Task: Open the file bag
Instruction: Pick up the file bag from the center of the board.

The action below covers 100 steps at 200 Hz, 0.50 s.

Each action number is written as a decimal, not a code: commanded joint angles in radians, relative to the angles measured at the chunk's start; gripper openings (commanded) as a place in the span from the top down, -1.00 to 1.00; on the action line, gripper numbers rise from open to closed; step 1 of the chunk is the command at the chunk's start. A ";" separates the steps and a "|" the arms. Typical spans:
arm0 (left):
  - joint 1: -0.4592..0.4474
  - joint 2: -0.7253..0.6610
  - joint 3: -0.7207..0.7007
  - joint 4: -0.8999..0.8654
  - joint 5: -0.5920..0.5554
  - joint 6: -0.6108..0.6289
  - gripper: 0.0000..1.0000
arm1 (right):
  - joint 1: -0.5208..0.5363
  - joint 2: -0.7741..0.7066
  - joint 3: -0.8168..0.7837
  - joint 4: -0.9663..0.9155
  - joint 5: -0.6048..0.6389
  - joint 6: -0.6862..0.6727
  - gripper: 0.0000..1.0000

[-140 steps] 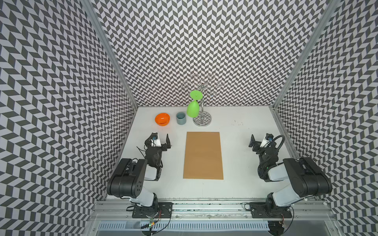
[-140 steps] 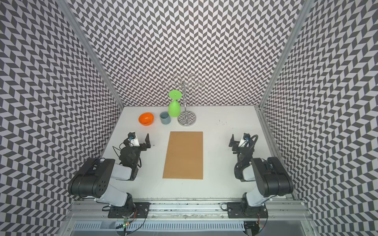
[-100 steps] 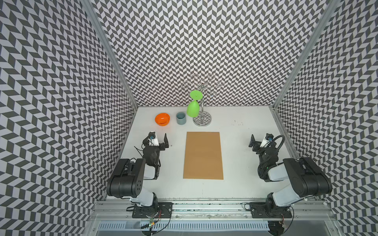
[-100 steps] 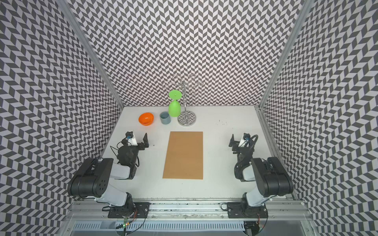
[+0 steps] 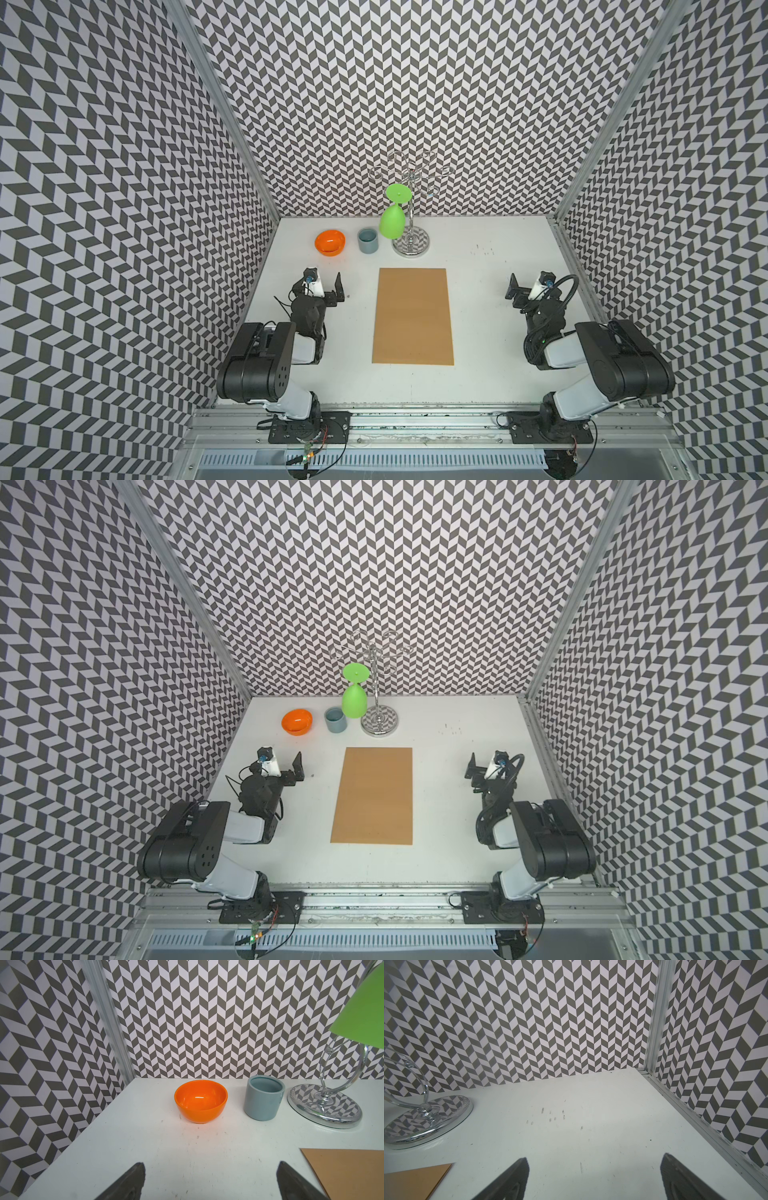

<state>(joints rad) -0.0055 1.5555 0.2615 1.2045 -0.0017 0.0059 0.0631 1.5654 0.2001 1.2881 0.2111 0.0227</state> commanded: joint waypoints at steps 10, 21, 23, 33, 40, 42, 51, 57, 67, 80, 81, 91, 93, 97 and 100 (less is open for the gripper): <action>0.013 -0.070 0.107 -0.208 -0.057 -0.042 -1.00 | 0.022 -0.151 0.065 -0.110 0.057 -0.020 -0.99; 0.023 -0.109 0.213 -0.406 -0.100 -0.069 -1.00 | 0.058 -0.259 0.171 -0.365 0.144 0.034 -0.98; 0.022 -0.113 0.228 -0.430 -0.112 -0.073 -1.00 | 0.063 -0.286 0.197 -0.419 0.161 0.064 -0.98; 0.016 -0.149 0.304 -0.535 -0.199 -0.131 -1.00 | 0.072 -0.379 0.352 -0.746 0.153 0.227 -0.99; 0.006 -0.176 0.354 -0.620 -0.261 -0.199 -0.99 | 0.071 -0.420 0.449 -0.928 0.067 0.264 -0.99; 0.004 -0.183 0.368 -0.650 -0.276 -0.218 -0.99 | 0.071 -0.428 0.467 -0.954 0.042 0.263 -0.98; -0.009 -0.215 0.428 -0.772 -0.270 -0.321 -1.00 | 0.070 -0.455 0.477 -0.974 0.002 0.352 -0.98; -0.024 -0.233 0.455 -0.820 -0.226 -0.373 -0.97 | 0.062 -0.470 0.438 -0.954 0.021 0.491 -0.98; -0.075 -0.256 0.472 -0.851 -0.168 -0.393 -0.94 | 0.000 -0.480 0.386 -0.912 -0.172 0.595 -0.98; -0.189 -0.271 0.496 -0.922 -0.187 -0.396 -0.87 | 0.001 -0.419 0.459 -1.039 -0.322 0.555 -0.99; -0.201 -0.271 0.498 -0.931 -0.191 -0.396 -0.87 | 0.006 -0.412 0.473 -1.062 -0.319 0.552 -0.99; -0.296 -0.272 0.511 -0.996 -0.238 -0.432 -0.85 | 0.071 -0.346 0.596 -1.269 -0.272 0.515 -0.99; -0.317 -0.272 0.512 -1.004 -0.244 -0.432 -0.85 | 0.086 -0.334 0.615 -1.301 -0.257 0.510 -0.99; -0.352 -0.272 0.514 -1.020 -0.257 -0.432 -0.84 | 0.115 -0.315 0.645 -1.351 -0.227 0.510 -0.99; -0.382 -0.271 0.517 -1.038 -0.273 -0.434 -0.84 | 0.136 -0.303 0.665 -1.385 -0.205 0.515 -0.98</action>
<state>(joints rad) -0.1944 1.2739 0.7696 0.4450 -0.2104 -0.3344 0.0803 1.1133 0.7273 0.3836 0.0616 0.4564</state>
